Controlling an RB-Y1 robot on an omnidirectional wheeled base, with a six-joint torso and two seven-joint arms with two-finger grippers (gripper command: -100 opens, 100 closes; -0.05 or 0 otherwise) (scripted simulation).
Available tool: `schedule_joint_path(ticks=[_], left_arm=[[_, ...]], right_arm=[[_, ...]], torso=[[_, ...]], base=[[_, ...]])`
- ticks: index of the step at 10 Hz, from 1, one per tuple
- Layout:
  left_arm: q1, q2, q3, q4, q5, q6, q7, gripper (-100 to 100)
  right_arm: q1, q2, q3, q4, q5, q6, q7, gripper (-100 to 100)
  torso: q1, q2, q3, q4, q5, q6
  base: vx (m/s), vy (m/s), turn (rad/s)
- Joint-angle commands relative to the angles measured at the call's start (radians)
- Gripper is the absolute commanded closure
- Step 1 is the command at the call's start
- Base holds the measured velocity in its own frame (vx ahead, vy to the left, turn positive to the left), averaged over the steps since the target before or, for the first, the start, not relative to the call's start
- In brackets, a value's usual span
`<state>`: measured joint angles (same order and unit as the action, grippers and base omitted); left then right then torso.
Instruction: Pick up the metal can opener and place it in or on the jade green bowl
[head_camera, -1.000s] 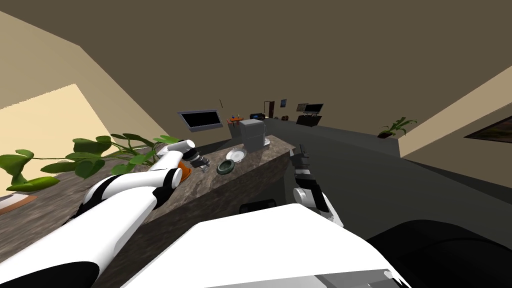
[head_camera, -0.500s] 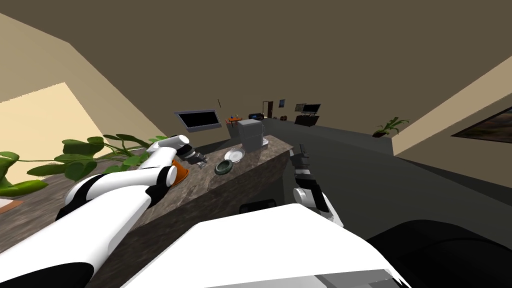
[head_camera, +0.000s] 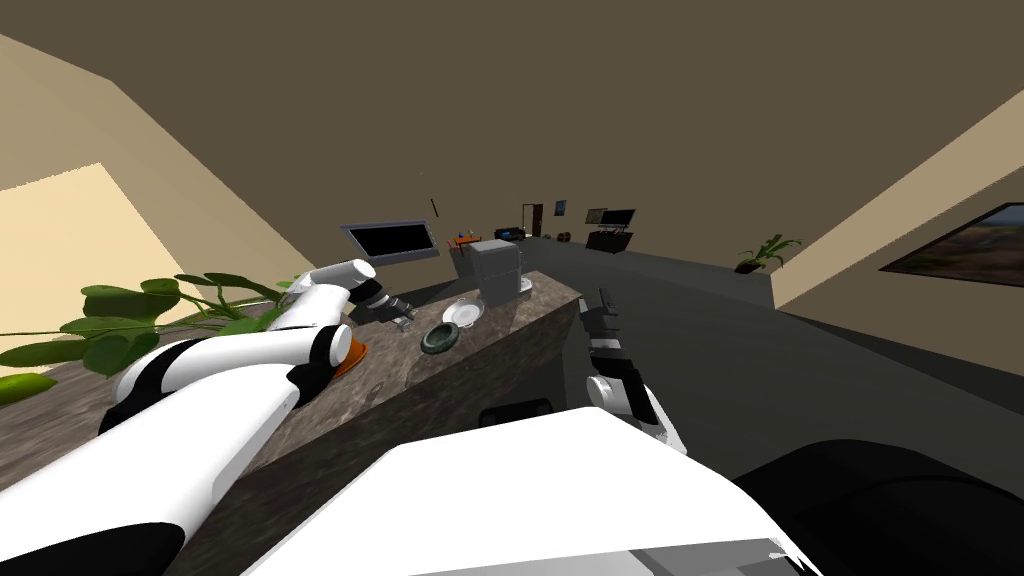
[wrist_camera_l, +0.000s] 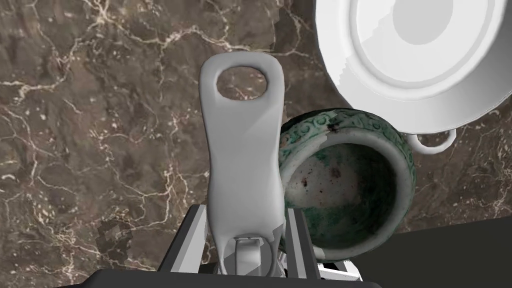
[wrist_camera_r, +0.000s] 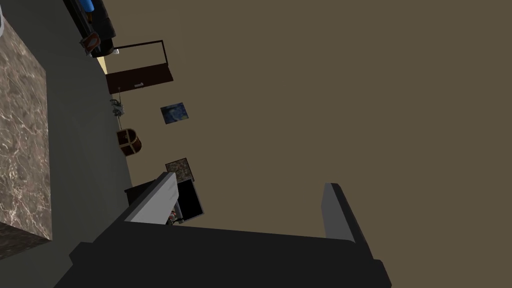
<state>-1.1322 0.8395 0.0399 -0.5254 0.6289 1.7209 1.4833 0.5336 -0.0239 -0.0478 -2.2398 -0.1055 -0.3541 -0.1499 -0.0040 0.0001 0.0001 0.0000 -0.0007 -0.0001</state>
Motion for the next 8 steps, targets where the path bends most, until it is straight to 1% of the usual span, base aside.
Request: schedule_joint_path(ticks=[1,3,4,6,7,8], left_arm=[[-0.030,-0.037,-0.030,0.016,-0.018,0.025,0.025,100],[-0.043,-0.066,-0.048,0.025,-0.033,0.043,0.045,100],[-0.057,-0.100,-0.068,0.035,-0.050,0.061,0.067,100],[-0.071,-0.132,-0.087,0.044,-0.066,0.082,0.090,100],[-0.085,-0.159,-0.103,0.051,-0.080,0.107,0.111,100],[-0.085,-0.159,-0.103,0.051,-0.080,0.107,0.111,100]], right_arm=[[0.000,0.000,0.000,0.000,0.000,0.000,0.000,0],[0.000,0.000,0.000,0.000,0.000,0.000,0.000,0],[0.000,0.000,0.000,0.000,0.000,0.000,0.000,0],[0.000,0.000,0.000,0.000,0.000,0.000,0.000,0],[0.000,0.000,0.000,0.000,0.000,0.000,0.000,0],[0.000,0.000,0.000,0.000,0.000,0.000,0.000,0]], torso=[[0.000,0.000,0.000,0.000,0.000,0.000],[0.000,0.000,0.000,0.000,0.000,0.001],[0.000,0.000,0.000,-0.001,0.000,0.000],[-0.001,0.000,0.000,-0.001,-0.001,0.001],[-0.001,0.001,0.000,0.000,-0.001,0.000],[-0.001,0.001,0.000,0.000,-0.001,0.000]], base=[[0.016,-0.014,-0.021],[0.013,-0.018,-0.021],[0.009,-0.023,-0.012],[0.006,-0.019,-0.011],[0.005,-0.016,-0.009],[0.002,-0.013,-0.012]])
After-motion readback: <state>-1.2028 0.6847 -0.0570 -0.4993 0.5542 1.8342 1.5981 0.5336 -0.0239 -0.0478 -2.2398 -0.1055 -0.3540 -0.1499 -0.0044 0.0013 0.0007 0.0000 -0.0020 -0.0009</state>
